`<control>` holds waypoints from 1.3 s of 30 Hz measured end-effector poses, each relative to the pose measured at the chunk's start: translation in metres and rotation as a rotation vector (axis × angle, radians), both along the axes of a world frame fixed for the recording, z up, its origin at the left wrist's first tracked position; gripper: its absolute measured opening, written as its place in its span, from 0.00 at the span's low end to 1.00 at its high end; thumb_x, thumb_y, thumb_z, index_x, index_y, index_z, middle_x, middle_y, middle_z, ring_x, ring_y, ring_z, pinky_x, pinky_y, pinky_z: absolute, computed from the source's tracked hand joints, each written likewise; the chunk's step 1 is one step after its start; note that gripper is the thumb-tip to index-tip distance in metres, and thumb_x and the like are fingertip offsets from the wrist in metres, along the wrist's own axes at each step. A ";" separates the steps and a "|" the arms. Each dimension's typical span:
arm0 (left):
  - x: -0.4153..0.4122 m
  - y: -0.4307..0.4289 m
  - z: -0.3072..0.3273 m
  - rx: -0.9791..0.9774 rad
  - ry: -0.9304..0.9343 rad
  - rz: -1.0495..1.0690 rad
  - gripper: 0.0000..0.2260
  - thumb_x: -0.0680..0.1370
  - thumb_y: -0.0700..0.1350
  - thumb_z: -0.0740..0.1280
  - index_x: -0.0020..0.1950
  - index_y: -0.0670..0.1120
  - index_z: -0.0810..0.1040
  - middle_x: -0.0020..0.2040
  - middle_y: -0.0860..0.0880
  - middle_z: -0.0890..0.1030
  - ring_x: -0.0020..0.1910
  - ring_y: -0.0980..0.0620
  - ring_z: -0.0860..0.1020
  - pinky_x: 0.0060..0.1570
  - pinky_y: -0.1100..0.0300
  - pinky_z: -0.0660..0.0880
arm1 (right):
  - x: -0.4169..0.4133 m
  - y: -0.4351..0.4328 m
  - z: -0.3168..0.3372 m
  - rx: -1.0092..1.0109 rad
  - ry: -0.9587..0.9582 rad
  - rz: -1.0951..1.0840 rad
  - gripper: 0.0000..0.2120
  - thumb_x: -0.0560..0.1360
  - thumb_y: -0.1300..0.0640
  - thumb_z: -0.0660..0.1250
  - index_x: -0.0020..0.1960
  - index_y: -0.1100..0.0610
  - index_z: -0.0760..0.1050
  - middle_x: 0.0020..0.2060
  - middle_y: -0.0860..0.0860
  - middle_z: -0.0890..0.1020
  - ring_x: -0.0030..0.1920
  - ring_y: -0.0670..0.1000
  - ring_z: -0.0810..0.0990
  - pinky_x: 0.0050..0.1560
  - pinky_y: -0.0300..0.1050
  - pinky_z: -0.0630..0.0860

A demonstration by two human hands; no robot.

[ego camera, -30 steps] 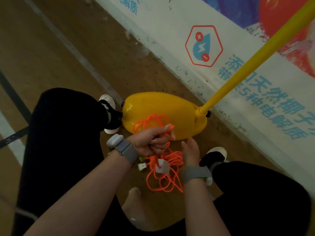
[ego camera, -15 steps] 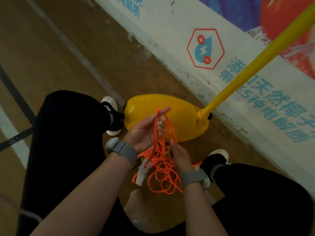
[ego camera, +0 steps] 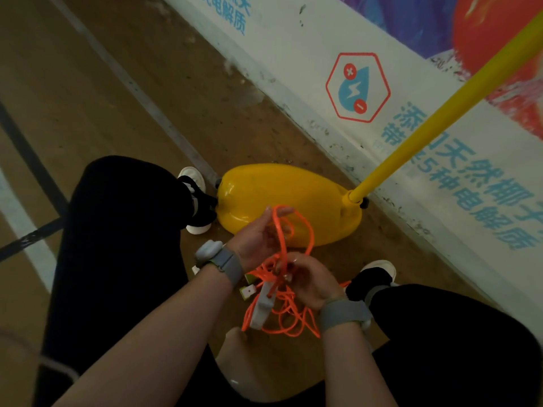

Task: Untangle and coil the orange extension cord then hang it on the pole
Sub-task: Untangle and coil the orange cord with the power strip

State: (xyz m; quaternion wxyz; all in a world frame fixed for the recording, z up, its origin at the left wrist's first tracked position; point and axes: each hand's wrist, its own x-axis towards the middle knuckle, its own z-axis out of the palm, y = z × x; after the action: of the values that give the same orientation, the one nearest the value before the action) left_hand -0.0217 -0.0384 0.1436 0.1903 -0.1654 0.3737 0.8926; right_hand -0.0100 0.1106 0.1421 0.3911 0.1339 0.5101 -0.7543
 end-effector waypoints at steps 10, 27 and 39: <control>0.018 0.035 -0.011 -0.646 0.241 -0.178 0.09 0.82 0.46 0.58 0.48 0.42 0.75 0.39 0.50 0.80 0.39 0.55 0.78 0.42 0.62 0.74 | -0.015 0.011 0.014 -0.251 -0.027 -0.527 0.11 0.78 0.58 0.58 0.42 0.63 0.74 0.34 0.55 0.80 0.41 0.52 0.82 0.54 0.47 0.79; 0.021 0.038 -0.039 -1.614 0.704 -0.210 0.11 0.77 0.48 0.61 0.52 0.42 0.76 0.49 0.43 0.77 0.48 0.43 0.75 0.48 0.49 0.73 | -0.018 0.009 0.034 0.270 0.332 -0.315 0.14 0.81 0.57 0.56 0.43 0.59 0.77 0.32 0.49 0.81 0.35 0.42 0.79 0.37 0.34 0.76; 0.018 0.031 -0.009 -1.165 0.571 -0.256 0.14 0.82 0.46 0.57 0.59 0.40 0.77 0.54 0.43 0.80 0.53 0.45 0.78 0.53 0.52 0.73 | -0.033 0.029 0.014 0.383 0.235 -0.744 0.15 0.83 0.58 0.53 0.41 0.57 0.73 0.31 0.51 0.71 0.30 0.47 0.70 0.36 0.43 0.69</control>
State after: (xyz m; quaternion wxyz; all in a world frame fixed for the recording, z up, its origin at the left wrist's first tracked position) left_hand -0.0040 -0.0072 0.1348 0.0676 0.0474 0.8480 0.5235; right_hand -0.0429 0.1391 0.1556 0.0001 0.2919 0.5989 -0.7457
